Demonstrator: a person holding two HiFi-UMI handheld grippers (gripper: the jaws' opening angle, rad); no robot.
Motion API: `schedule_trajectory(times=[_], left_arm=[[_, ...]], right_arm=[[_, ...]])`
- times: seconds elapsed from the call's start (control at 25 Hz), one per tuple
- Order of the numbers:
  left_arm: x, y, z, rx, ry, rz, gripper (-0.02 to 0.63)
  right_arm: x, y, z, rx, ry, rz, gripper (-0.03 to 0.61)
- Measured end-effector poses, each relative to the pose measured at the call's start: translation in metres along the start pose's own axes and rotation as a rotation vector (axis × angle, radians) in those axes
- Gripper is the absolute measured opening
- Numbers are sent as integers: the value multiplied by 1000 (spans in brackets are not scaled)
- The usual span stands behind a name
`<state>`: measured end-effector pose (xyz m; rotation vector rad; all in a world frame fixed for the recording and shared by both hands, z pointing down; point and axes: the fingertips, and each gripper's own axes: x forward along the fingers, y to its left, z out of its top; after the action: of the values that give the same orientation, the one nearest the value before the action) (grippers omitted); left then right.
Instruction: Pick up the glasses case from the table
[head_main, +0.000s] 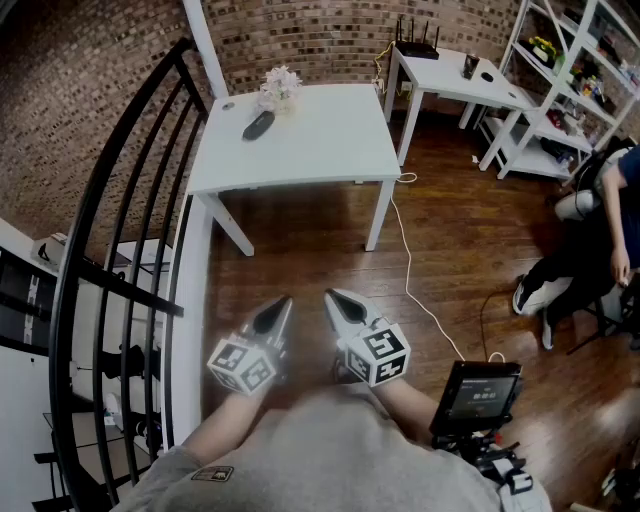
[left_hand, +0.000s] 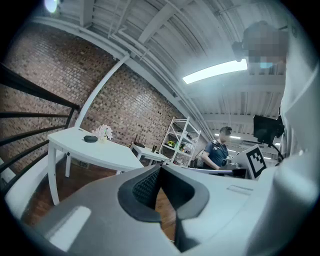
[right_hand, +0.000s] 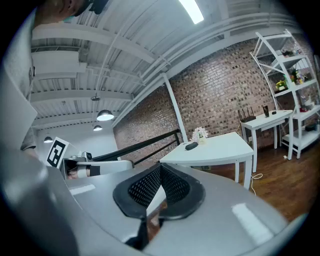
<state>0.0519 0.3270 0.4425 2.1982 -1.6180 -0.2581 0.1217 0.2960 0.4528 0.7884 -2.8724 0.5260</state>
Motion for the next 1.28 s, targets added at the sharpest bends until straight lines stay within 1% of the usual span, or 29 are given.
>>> schedule_trajectory(times=[0.16, 0.4, 0.56, 0.72, 0.84, 1.0, 1.12, 1.28], left_arm=[[39, 8, 17, 9, -11, 15, 0], [99, 41, 46, 8, -22, 55, 0], [128, 55, 51, 5, -35, 79, 0], [148, 66, 50, 5, -28, 94, 0], [161, 78, 55, -8, -25, 106, 0], [177, 101, 64, -1, -21, 112, 0], [198, 122, 71, -2, -16, 91, 0], [228, 166, 89, -15, -7, 65, 0]], right_arm=[[18, -33, 23, 0, -6, 8, 12], [67, -79, 59, 6, -1, 50, 12], [89, -103, 67, 11, 9, 81, 12], [104, -122, 67, 24, 31, 99, 12], [120, -131, 72, 27, 39, 109, 12], [147, -141, 75, 25, 53, 112, 12], [171, -154, 79, 22, 61, 91, 12], [219, -169, 88, 22, 70, 55, 12]])
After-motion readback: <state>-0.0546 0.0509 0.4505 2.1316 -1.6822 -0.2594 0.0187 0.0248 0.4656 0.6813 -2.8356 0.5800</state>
